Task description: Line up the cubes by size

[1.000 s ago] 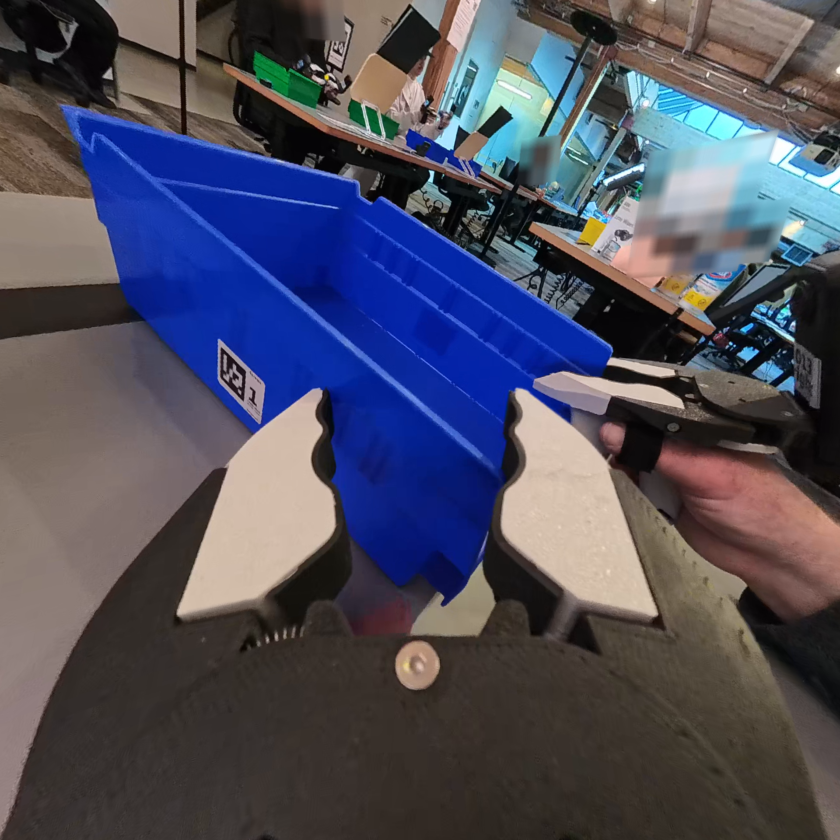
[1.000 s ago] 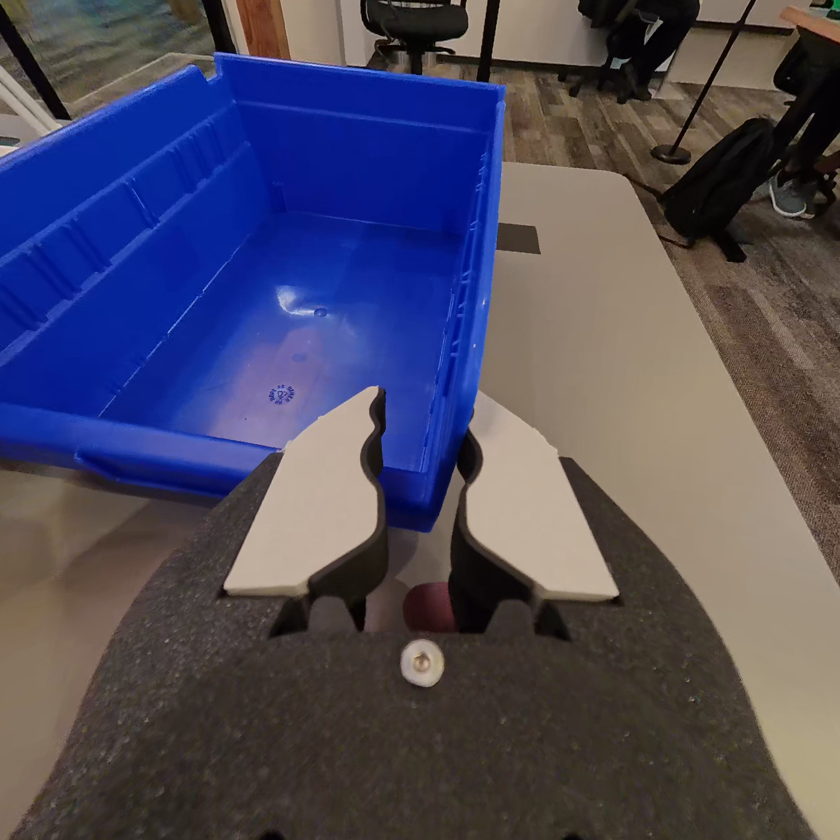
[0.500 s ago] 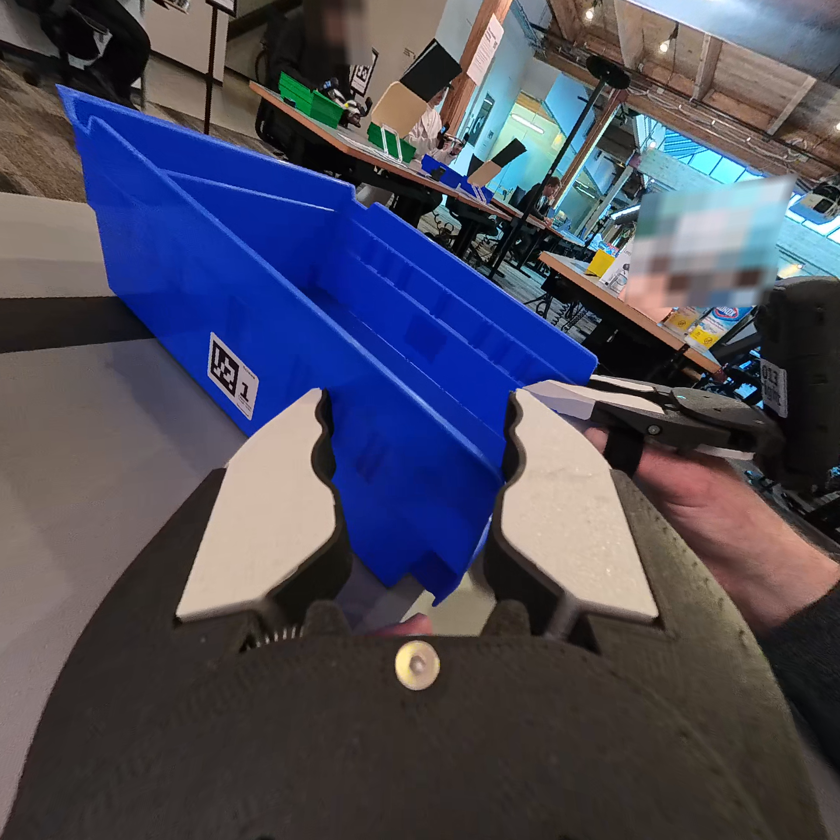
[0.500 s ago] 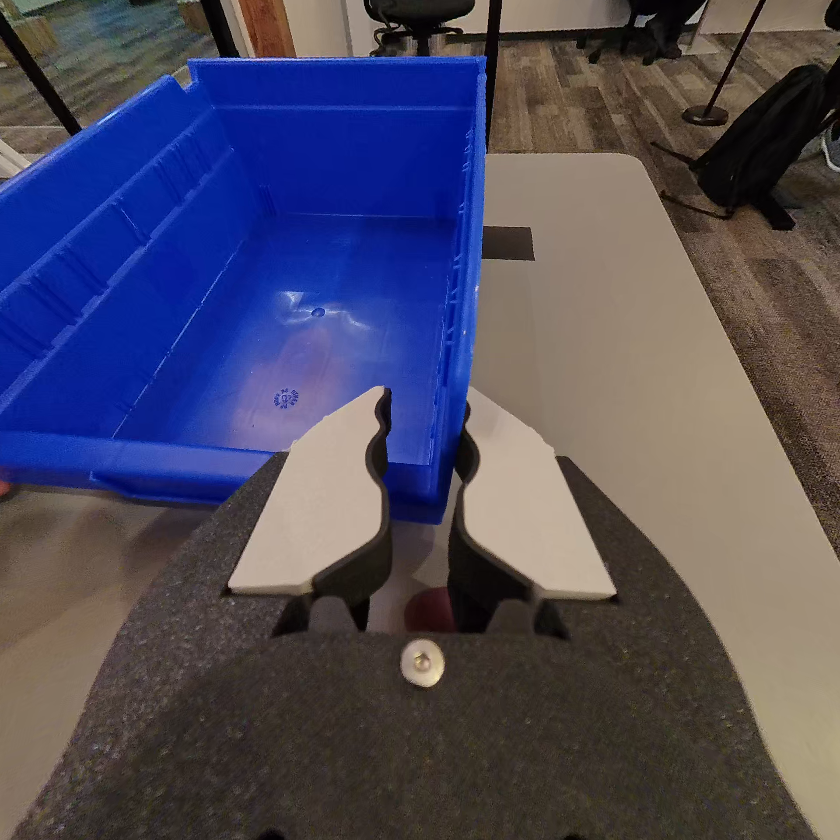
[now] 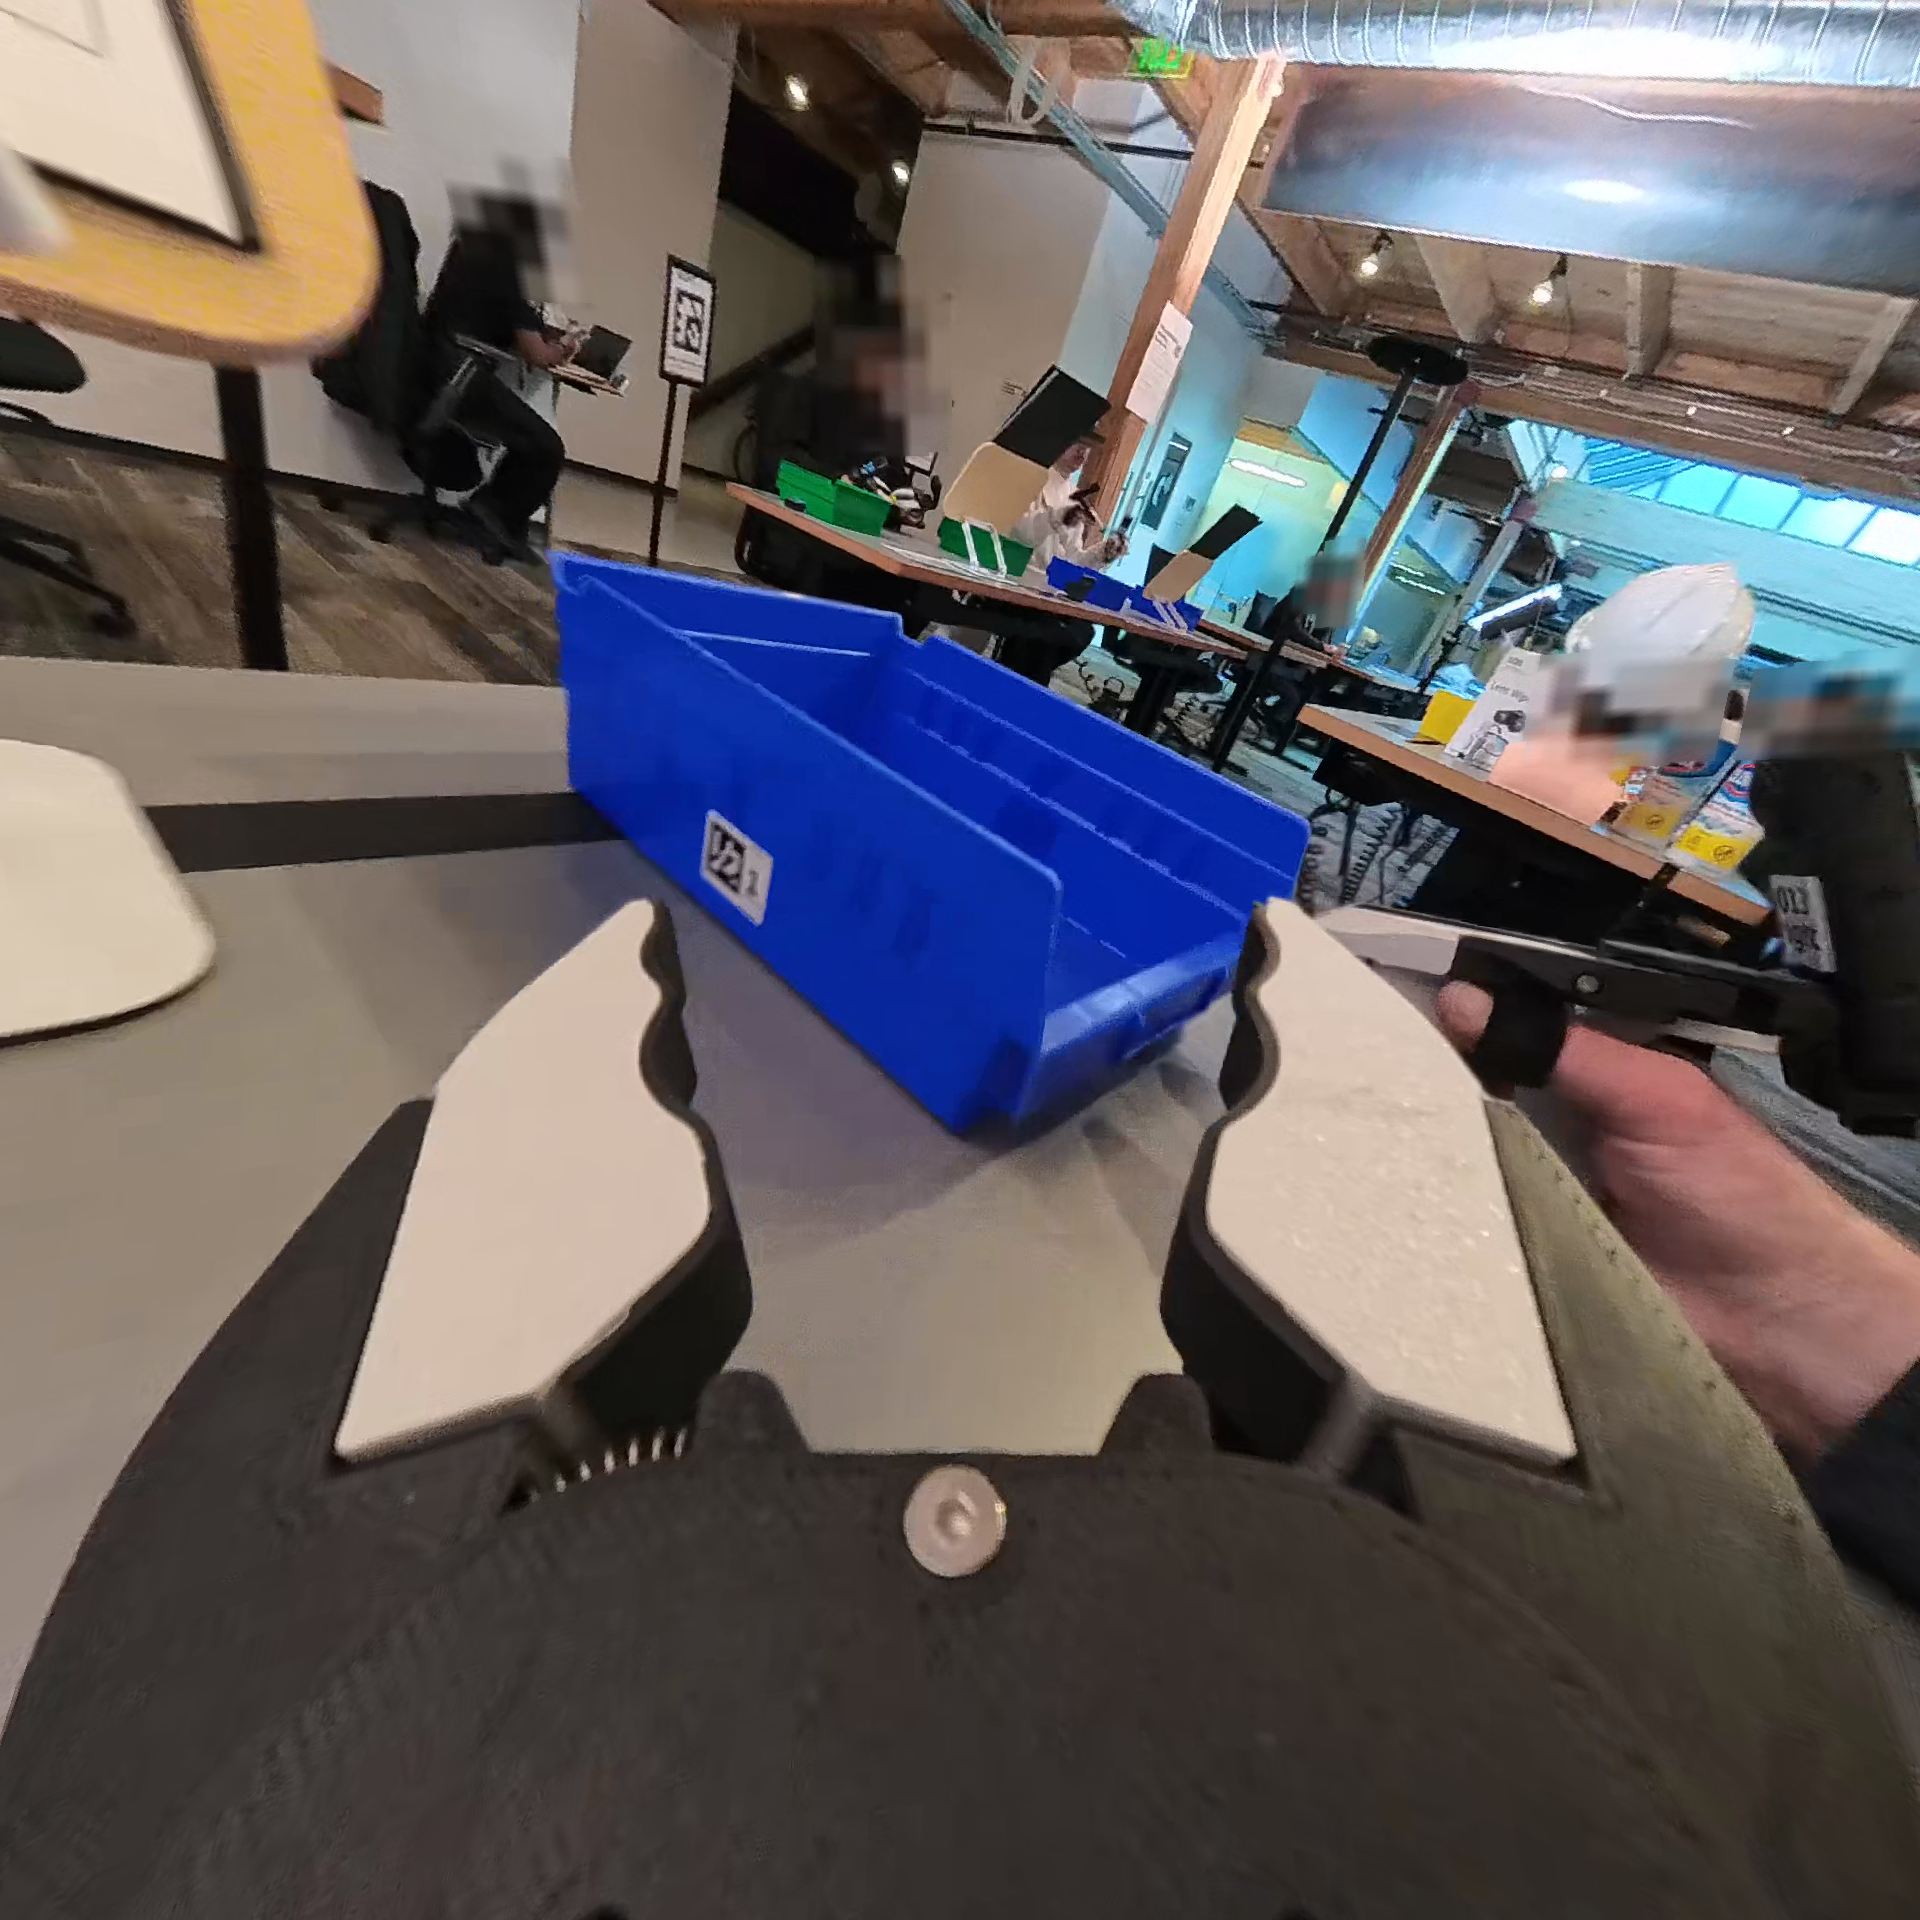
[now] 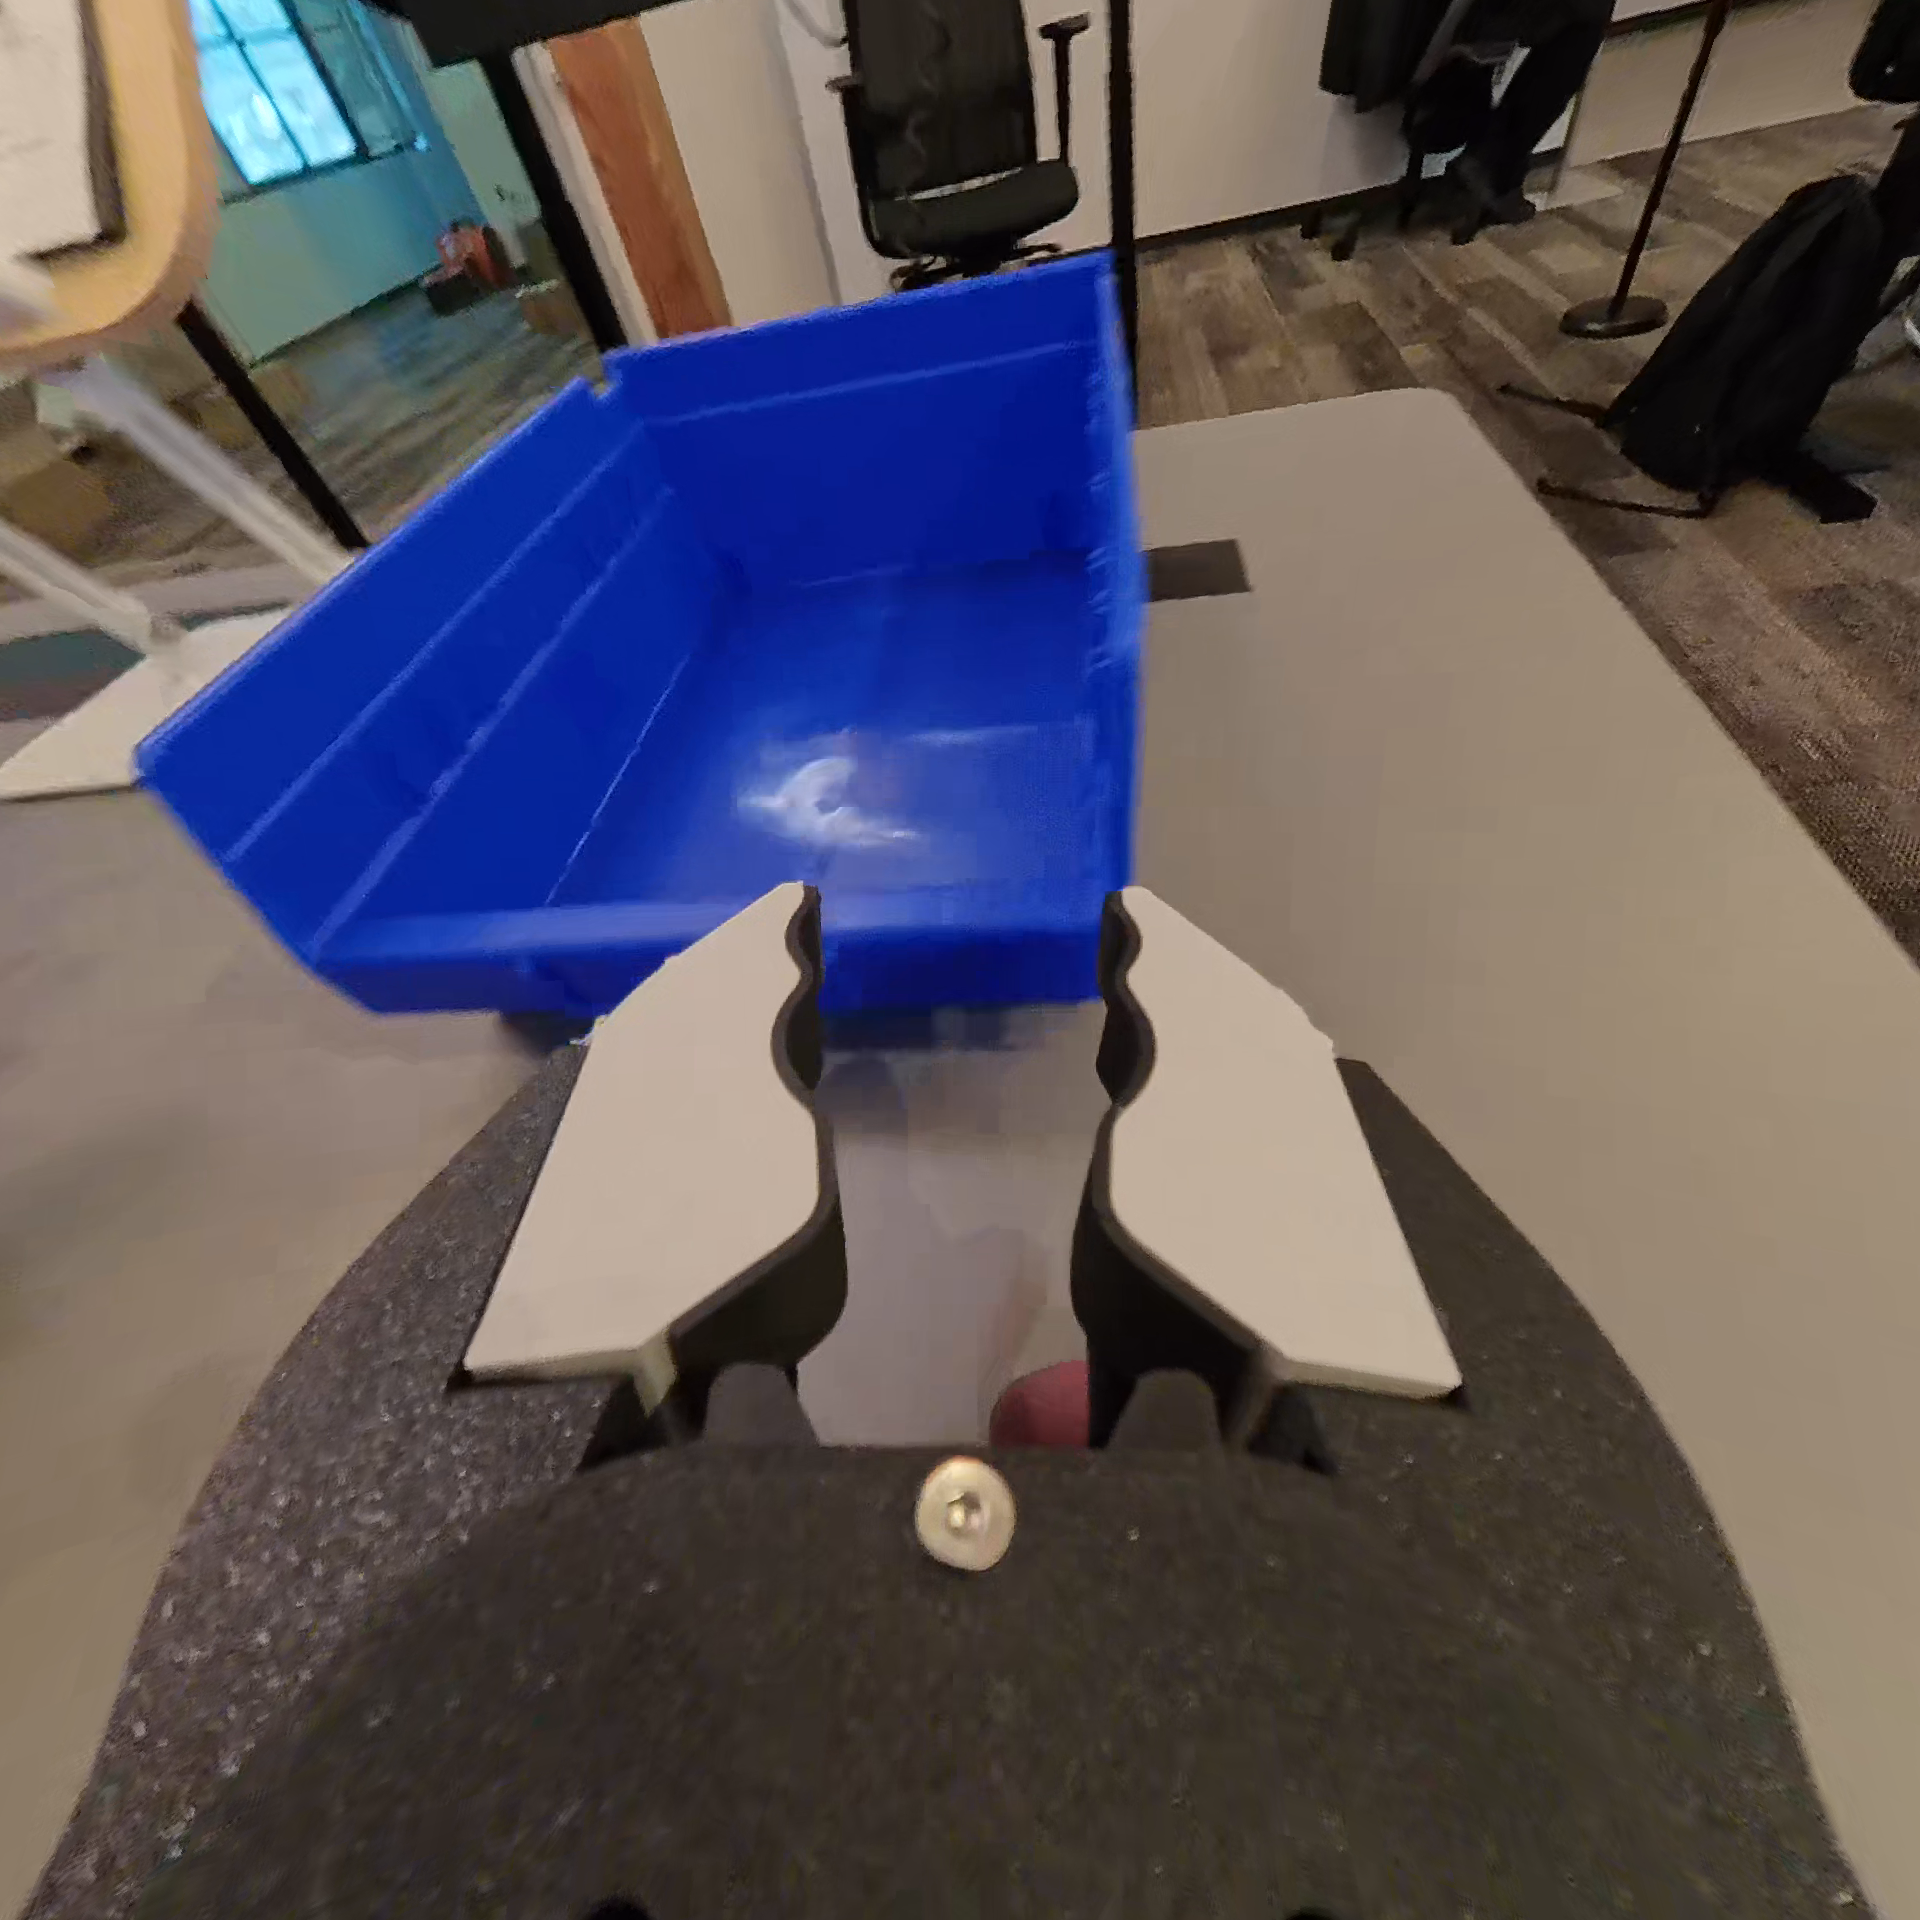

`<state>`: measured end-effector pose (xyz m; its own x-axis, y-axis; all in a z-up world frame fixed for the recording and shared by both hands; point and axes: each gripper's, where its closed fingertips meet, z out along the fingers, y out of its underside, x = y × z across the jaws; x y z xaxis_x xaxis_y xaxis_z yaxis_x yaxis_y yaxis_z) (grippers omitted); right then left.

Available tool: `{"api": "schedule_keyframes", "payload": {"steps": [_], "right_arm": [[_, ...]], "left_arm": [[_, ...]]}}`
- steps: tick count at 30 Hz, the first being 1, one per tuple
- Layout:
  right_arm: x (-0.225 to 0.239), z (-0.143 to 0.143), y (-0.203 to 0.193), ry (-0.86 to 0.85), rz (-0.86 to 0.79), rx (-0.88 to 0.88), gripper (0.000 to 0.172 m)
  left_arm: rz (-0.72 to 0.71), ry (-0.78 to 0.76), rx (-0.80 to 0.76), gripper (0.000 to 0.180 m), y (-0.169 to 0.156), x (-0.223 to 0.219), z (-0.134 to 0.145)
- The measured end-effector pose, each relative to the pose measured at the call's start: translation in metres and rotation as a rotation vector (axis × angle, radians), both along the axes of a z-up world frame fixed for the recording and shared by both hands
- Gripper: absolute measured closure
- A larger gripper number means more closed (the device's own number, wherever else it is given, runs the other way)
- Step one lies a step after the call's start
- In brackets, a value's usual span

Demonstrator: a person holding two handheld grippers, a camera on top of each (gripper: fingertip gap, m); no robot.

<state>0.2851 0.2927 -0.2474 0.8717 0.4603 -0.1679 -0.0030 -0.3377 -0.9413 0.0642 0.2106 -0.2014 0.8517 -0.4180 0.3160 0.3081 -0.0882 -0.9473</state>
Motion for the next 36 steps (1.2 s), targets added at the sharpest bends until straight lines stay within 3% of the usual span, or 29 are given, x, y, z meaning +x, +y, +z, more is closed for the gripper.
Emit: {"api": "schedule_keyframes", "payload": {"steps": [5, 11, 14, 18, 23, 29, 33, 36], "right_arm": [[-0.054, -0.010, -0.049, -0.147, 0.130, 0.006, 0.121], [-0.187, -0.010, -0.109, -0.156, 0.433, 0.038, 0.117], [-0.268, -0.006, -0.139, -0.139, 0.599, 0.077, 0.119], [-0.362, -0.003, -0.167, -0.167, 0.729, 0.167, 0.124], [-0.439, -0.003, -0.176, -0.159, 0.759, 0.167, 0.124], [-0.476, -0.008, -0.181, -0.217, 0.756, 0.195, 0.137], [-0.485, -0.013, -0.180, -0.249, 0.759, 0.182, 0.160], [-0.491, -0.014, -0.182, -0.262, 0.763, 0.189, 0.164]], "left_arm": [[0.183, 0.182, 0.118, 0.083, -0.068, -0.077, 0.031], [0.628, 0.329, 0.137, 0.086, -0.160, -0.237, 0.069], [0.859, 0.366, 0.106, 0.096, -0.211, -0.316, 0.070], [1.025, 0.416, -0.030, 0.093, -0.249, -0.385, 0.038], [0.980, 0.391, -0.231, 0.090, -0.239, -0.403, -0.009], [0.920, 0.352, -0.310, 0.126, -0.229, -0.409, -0.034], [0.880, 0.350, -0.313, 0.156, -0.223, -0.408, -0.035], [0.893, 0.346, -0.324, 0.159, -0.223, -0.415, -0.036]]}}
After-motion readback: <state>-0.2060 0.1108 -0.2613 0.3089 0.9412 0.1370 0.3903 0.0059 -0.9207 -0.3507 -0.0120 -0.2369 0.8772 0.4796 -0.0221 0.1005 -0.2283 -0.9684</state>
